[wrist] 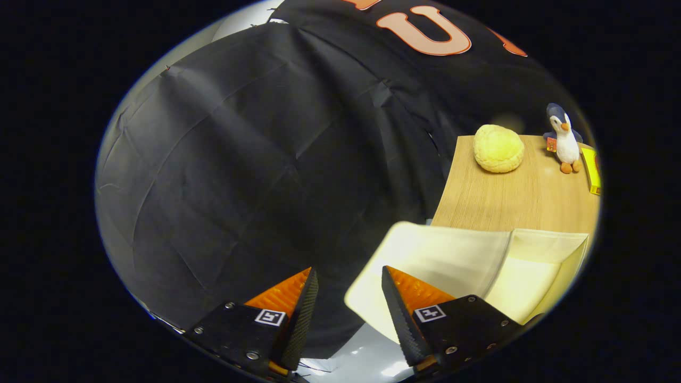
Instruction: Open the storage box then place both shoes into the box .Put the left shoe in first, then the right shoe, with the right side of both shoes facing outward in a uniform manner.
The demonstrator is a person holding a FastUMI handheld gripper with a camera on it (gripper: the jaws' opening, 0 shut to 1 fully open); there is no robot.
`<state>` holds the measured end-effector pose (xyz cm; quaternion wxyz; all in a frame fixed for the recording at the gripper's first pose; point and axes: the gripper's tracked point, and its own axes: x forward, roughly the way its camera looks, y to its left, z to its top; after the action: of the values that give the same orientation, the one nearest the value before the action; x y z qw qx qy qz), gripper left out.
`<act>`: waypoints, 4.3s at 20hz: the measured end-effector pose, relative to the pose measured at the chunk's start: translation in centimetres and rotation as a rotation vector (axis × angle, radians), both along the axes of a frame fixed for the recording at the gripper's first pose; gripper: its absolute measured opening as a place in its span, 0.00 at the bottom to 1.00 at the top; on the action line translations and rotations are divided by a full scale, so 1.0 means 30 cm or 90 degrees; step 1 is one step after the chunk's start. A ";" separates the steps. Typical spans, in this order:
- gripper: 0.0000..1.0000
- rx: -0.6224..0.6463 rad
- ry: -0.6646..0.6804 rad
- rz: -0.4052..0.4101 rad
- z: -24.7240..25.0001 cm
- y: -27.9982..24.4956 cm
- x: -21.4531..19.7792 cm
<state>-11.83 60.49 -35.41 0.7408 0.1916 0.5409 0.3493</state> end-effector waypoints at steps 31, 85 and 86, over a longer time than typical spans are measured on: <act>0.79 -0.444 -0.085 -0.123 -0.542 -1.641 -0.174; 0.03 -0.362 0.048 -0.206 -0.483 -0.882 -0.025; 0.03 -0.368 0.053 -0.204 -0.511 -0.866 -0.025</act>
<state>-12.56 34.51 -50.75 0.7871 0.0705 0.6105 0.0521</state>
